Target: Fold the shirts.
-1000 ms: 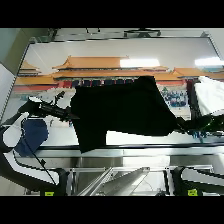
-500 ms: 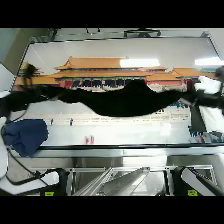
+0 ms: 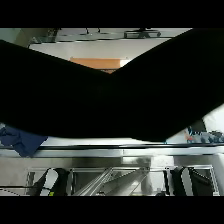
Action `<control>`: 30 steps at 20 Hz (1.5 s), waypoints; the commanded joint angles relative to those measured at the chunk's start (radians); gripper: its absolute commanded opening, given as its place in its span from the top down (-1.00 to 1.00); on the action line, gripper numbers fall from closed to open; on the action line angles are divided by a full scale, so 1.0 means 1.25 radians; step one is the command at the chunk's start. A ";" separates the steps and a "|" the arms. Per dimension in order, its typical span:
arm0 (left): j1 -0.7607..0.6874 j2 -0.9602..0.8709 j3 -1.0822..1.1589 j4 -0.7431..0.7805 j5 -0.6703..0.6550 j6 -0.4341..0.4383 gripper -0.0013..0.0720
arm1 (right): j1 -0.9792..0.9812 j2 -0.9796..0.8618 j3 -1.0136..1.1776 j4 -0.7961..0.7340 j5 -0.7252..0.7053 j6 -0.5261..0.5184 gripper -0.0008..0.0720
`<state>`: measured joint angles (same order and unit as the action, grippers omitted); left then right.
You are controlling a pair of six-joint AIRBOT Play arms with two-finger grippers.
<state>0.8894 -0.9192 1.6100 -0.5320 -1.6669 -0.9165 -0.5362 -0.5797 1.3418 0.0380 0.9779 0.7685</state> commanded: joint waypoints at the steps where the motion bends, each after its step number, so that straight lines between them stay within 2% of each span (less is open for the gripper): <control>1: 0.018 -0.018 0.035 0.019 0.030 -0.081 0.90 | 0.002 0.022 0.026 -0.038 -0.069 -0.007 0.93; 4: -0.190 -0.074 -0.037 0.229 -0.012 -0.083 0.90 | 0.007 -0.078 0.018 -0.050 0.123 0.038 0.94; 6: -0.320 -0.111 -0.105 0.379 -0.011 -0.073 0.92 | 0.050 -0.146 -0.013 -0.070 0.194 0.037 0.94; 8: -0.405 -0.148 -0.158 0.409 0.013 -0.040 0.92 | 0.082 -0.182 -0.038 -0.114 0.200 0.037 0.94; 11: -0.445 -0.201 -0.190 0.408 0.013 -0.040 0.92 | 0.109 -0.205 -0.049 -0.157 0.204 0.038 0.94; 14: -0.420 -0.187 -0.197 0.347 -0.056 -0.022 0.92 | 0.104 -0.173 -0.049 -0.156 0.202 0.037 0.94; 17: -0.334 -0.090 -0.197 0.177 -0.113 -0.005 0.92 | 0.088 -0.081 -0.048 -0.154 0.179 0.037 0.94; 21: -0.092 0.059 -0.197 -0.120 -0.149 -0.047 0.91 | 0.031 0.083 -0.048 -0.177 0.036 0.037 0.93; 23: 0.030 0.096 -0.195 -0.157 -0.145 -0.056 0.91 | -0.002 0.123 -0.048 -0.233 -0.001 0.045 0.93; 24: 0.071 0.096 -0.177 -0.108 -0.132 -0.056 0.91 | -0.013 0.120 -0.048 -0.251 0.002 0.081 0.93; 26: 0.056 0.053 -0.100 0.101 -0.078 -0.057 0.90 | -0.016 0.068 -0.048 -0.269 0.049 0.113 0.93; 28: -0.096 -0.016 -0.033 0.338 0.016 -0.058 0.90 | 0.001 -0.038 -0.051 -0.263 0.157 0.117 0.94; 30: -0.298 -0.105 -0.004 0.567 0.093 -0.056 0.90 | 0.068 -0.154 -0.090 -0.281 0.186 0.106 0.94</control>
<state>0.7372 -0.9417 1.5337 -0.2234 -1.6932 -0.9852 -0.5106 -0.6270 1.2644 -0.2813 1.1225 0.8928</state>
